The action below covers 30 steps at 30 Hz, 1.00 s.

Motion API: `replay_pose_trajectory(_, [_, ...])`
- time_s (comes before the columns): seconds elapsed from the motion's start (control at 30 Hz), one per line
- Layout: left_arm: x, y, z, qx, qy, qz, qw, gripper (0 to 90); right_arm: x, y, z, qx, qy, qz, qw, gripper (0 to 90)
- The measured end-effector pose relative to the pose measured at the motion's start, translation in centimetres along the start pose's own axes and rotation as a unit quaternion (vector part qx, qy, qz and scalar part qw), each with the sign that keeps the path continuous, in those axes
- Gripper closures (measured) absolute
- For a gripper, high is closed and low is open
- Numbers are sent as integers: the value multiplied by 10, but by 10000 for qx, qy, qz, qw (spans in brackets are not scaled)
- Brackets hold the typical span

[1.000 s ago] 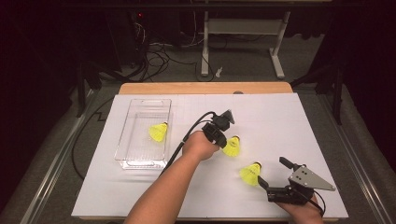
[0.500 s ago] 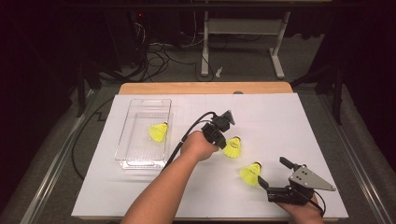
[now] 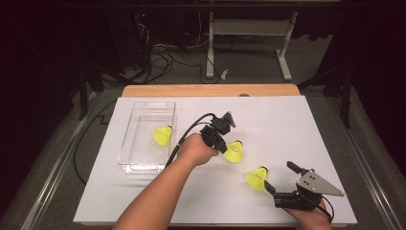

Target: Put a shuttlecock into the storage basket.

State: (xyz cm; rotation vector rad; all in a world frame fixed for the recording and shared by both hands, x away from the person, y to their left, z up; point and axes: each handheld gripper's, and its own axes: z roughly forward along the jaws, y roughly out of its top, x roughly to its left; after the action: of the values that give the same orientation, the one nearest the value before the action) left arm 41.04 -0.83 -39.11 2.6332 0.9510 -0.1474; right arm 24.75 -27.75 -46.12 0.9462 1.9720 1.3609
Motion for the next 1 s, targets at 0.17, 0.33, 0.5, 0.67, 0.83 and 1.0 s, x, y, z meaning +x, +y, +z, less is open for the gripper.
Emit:
replay_pose_trajectory(0.17, [-2, -5, -6, -29, -59, 16, 10000, 900, 0, 0, 0, -2, 5, -22, 10000, 9])
replay_pose_trajectory(0.33, [-4, -11, -8, 11, -59, 61, 10000, 900, 0, 0, 0, 6, 3, -30, 10000, 10])
replay_pose_trajectory(0.5, [-2, -19, -11, 84, -155, 66, 9998, 900, 1, 0, 1, 0, -1, -30, 10000, 10])
replay_pose_trajectory(0.67, [-2, -29, -13, 39, -187, 53, 9998, 900, 2, 0, 1, 22, 26, -49, 10000, 10])
replay_pose_trajectory(0.83, [-4, -38, -15, 58, -243, 95, 9996, 900, 3, 0, 2, 31, 31, -58, 10000, 10])
replay_pose_trajectory(1.0, [-4, -47, -15, 108, -293, 79, 9995, 899, 2, 0, 1, 33, 19, -69, 10000, 10])
